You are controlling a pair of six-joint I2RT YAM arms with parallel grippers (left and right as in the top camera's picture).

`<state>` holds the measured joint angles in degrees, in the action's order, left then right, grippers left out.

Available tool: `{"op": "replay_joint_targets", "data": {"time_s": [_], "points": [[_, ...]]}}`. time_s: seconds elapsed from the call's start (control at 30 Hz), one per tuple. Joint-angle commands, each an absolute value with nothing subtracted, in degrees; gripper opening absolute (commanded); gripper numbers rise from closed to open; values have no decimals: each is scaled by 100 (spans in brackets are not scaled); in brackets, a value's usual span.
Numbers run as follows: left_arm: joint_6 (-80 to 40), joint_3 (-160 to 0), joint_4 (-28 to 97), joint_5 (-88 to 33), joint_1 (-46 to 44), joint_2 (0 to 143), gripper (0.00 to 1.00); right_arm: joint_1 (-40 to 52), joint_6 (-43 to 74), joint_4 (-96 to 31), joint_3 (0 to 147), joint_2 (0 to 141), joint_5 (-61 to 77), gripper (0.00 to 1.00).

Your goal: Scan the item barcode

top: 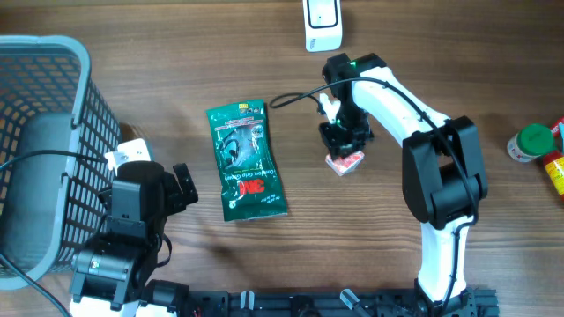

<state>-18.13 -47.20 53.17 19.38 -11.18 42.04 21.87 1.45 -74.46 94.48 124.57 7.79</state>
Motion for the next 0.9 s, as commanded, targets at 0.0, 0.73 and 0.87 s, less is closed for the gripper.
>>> {"op": "replay_joint_targets", "data": {"time_s": [0.0,0.73,0.87], "points": [[-1863,-4720,5308,1887,-1090,4174,100,2165,1002,-7754,9437,12532,-1140,28],[-1863,-4720,5308,1887,-1090,4174,100,2021,4646,-6353,8525,12532,-661,7],[-1863,-4720,5308,1887,-1090,4174,100,2016,3699,-5374,8608,12510,-554,6]]}}
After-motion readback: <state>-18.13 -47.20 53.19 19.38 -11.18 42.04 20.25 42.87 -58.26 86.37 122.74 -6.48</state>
